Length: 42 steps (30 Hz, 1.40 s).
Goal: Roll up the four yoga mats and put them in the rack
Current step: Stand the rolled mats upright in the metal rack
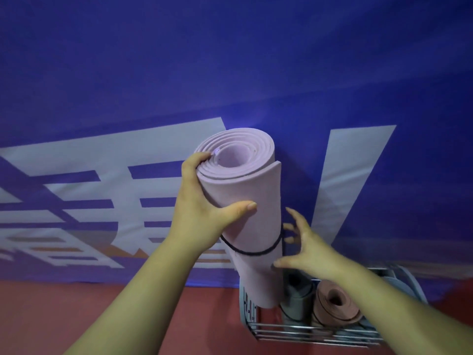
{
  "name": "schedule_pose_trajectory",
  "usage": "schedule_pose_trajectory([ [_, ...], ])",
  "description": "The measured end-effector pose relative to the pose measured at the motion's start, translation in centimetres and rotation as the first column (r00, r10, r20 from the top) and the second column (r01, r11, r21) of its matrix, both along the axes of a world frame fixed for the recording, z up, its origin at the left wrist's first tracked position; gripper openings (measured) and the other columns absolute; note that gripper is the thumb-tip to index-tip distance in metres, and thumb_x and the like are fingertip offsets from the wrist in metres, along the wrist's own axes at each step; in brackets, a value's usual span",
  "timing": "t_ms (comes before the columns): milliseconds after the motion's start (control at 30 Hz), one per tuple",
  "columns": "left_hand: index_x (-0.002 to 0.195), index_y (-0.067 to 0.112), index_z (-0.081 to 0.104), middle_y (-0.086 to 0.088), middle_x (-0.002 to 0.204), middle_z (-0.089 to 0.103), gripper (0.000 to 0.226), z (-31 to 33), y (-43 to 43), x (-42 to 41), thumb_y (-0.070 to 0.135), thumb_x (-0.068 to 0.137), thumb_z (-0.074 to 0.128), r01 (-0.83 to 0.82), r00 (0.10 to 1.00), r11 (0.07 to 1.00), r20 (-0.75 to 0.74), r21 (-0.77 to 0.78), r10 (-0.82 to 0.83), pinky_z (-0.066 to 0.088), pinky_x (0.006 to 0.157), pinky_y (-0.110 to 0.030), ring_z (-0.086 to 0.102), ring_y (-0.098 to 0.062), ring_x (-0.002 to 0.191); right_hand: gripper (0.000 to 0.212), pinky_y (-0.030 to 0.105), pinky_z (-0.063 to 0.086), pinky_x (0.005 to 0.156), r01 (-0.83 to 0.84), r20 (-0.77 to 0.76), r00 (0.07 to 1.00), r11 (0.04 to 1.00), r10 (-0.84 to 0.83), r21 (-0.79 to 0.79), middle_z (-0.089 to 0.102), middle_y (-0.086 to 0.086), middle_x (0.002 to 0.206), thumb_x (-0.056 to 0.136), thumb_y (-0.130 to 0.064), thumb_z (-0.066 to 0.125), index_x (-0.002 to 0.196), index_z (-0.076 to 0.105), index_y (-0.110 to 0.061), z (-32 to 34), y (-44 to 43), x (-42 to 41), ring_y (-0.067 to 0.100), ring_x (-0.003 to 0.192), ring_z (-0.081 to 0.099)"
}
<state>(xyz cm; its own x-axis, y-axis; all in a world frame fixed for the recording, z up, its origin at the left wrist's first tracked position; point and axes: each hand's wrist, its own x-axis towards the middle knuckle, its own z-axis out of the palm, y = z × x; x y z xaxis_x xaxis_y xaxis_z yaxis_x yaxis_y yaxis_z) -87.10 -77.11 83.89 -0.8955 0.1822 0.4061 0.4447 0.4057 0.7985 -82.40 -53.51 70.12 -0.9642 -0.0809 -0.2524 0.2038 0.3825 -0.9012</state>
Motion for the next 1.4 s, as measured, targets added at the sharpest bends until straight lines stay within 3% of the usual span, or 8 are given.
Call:
schedule_pose_trajectory([
  [133,0.151,0.048,0.008,0.033,0.149,0.033,0.131,-0.9,0.4,-0.4,0.049,0.054,0.095,0.023,0.997,0.995,0.07,0.097,-0.03,0.039,0.099,-0.004,0.039,0.013,0.134,0.14,0.036,0.05,0.105,0.067,-0.079,0.994,0.991,-0.076,-0.112,0.039,-0.036,0.145,0.055,-0.032,0.099,0.146,0.0,-0.068,0.9,-1.2,-0.9,-0.003,0.135,0.045],
  [200,0.158,0.036,0.001,0.028,0.152,0.034,0.14,-1.6,0.7,-0.5,0.048,0.053,0.093,0.045,0.99,0.988,0.127,0.15,-0.064,0.041,0.102,-0.009,0.038,0.008,0.138,0.142,0.039,0.047,0.109,0.043,-0.137,0.989,0.995,-0.056,-0.094,0.04,-0.038,0.145,0.054,-0.034,0.099,0.148,-0.002,-0.068,2.1,-1.7,-1.8,-0.004,0.135,0.045],
  [333,0.155,0.028,0.02,0.016,0.145,0.05,0.127,-3.4,1.3,-0.6,0.027,0.055,0.098,0.058,0.987,0.987,0.137,0.15,-0.079,0.052,0.096,-0.024,0.052,-0.006,0.132,0.141,0.043,0.053,0.102,0.017,-0.183,0.983,1.0,-0.017,0.001,0.048,-0.024,0.145,0.052,-0.041,0.098,0.146,-0.002,-0.07,3.7,-2.1,-2.5,0.011,0.127,0.054],
  [467,0.147,0.034,0.035,0.017,0.139,0.055,0.112,-4.6,2.1,-0.3,0.037,0.054,0.097,-0.043,0.989,0.972,0.146,0.233,0.009,0.055,0.095,-0.036,0.056,-0.007,0.126,0.139,0.042,0.055,0.099,0.029,-0.204,0.979,0.999,-0.024,0.019,0.053,-0.023,0.139,0.051,-0.041,0.098,0.147,0.001,-0.069,4.2,-1.6,-2.7,0.009,0.123,0.057],
  [667,0.143,0.03,0.039,0.013,0.136,0.058,0.105,-5.6,3.1,0.2,0.036,0.055,0.095,-0.101,0.979,0.948,0.2,0.302,0.04,0.056,0.094,-0.034,0.058,-0.01,0.125,0.138,0.04,0.054,0.101,0.026,-0.205,0.979,0.999,-0.019,0.036,0.053,-0.025,0.14,0.053,-0.034,0.098,0.15,0.005,-0.065,4.0,-0.1,-2.3,0.004,0.123,0.058],
  [1033,0.147,0.029,0.036,0.012,0.137,0.057,0.107,-5.1,3.4,0.3,0.028,0.059,0.096,-0.105,0.98,0.953,0.191,0.285,0.051,0.057,0.095,-0.043,0.058,-0.011,0.125,0.132,0.04,0.055,0.099,0.004,-0.219,0.976,0.999,0.004,0.034,0.056,-0.025,0.135,0.055,-0.031,0.098,0.146,0.011,-0.069,4.2,0.0,-2.8,0.003,0.122,0.058],
  [1167,0.15,0.027,0.033,0.013,0.14,0.055,0.112,-4.2,2.6,0.1,0.028,0.057,0.095,-0.088,0.985,0.966,0.163,0.242,0.049,0.055,0.097,-0.038,0.056,-0.008,0.126,0.128,0.041,0.055,0.099,0.012,-0.215,0.977,1.0,-0.016,-0.02,0.055,-0.027,0.135,0.051,-0.038,0.097,0.143,0.013,-0.073,4.1,-1.2,-2.8,0.005,0.124,0.056],
  [1400,0.151,0.03,0.03,0.019,0.139,0.053,0.116,-3.8,2.0,-0.2,0.032,0.056,0.095,-0.075,0.986,0.981,0.16,0.181,0.046,0.054,0.093,-0.029,0.055,-0.001,0.125,0.129,0.043,0.056,0.098,0.012,-0.208,0.978,0.999,-0.019,-0.034,0.054,-0.03,0.134,0.051,-0.035,0.098,0.143,0.015,-0.072,3.7,-1.6,-3.4,0.006,0.124,0.056],
])
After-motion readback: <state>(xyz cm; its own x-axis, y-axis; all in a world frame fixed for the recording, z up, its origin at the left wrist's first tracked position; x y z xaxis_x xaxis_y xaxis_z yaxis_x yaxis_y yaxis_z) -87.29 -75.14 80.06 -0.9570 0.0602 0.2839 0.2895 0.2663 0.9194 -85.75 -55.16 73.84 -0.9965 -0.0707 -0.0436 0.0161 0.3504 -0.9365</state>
